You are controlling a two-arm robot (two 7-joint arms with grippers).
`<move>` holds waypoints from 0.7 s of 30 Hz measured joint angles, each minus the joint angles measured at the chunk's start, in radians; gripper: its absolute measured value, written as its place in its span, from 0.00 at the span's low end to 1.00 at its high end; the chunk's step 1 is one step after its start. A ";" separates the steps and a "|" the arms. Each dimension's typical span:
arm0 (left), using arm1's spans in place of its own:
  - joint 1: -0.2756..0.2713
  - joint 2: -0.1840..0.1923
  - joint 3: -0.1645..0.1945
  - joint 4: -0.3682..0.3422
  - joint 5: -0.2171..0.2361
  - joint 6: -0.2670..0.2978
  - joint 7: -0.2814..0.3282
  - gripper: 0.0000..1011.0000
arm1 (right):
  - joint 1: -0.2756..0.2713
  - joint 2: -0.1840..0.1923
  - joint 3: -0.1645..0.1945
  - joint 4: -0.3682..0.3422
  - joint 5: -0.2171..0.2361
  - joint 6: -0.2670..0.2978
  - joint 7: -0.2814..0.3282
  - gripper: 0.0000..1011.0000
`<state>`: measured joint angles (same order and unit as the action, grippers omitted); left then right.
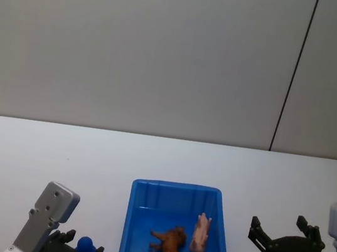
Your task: Pick up the two dolls from the table and place them into the box.
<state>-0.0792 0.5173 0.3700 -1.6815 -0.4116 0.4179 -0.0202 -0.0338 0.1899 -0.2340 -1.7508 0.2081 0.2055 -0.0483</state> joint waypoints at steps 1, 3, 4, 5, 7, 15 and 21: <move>-0.001 -0.001 0.000 0.002 0.002 0.000 -0.001 0.75 | 0.000 0.000 0.000 0.000 0.000 0.000 0.000 0.99; -0.002 -0.003 0.001 0.007 0.005 -0.002 -0.004 0.67 | 0.000 0.000 0.000 0.000 0.000 0.000 0.000 0.99; -0.004 -0.005 0.001 0.011 0.009 -0.005 -0.007 0.64 | 0.000 0.000 0.000 0.000 0.000 0.000 0.000 0.99; -0.005 -0.006 0.001 0.013 0.010 -0.006 -0.008 0.61 | 0.000 0.000 0.000 0.000 0.000 0.000 0.000 0.99; -0.006 -0.008 0.001 0.018 0.013 -0.009 -0.011 0.56 | 0.000 0.000 0.000 0.000 0.000 0.000 0.000 0.99; -0.014 -0.017 0.002 0.035 0.030 -0.028 -0.025 0.30 | 0.000 0.000 0.000 0.000 0.000 0.000 0.000 0.99; -0.016 -0.021 0.001 0.039 0.037 -0.043 -0.033 0.24 | 0.000 0.000 0.000 0.000 0.000 0.000 0.000 0.99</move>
<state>-0.0951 0.4967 0.3715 -1.6425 -0.3751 0.3751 -0.0529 -0.0338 0.1899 -0.2341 -1.7507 0.2081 0.2055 -0.0482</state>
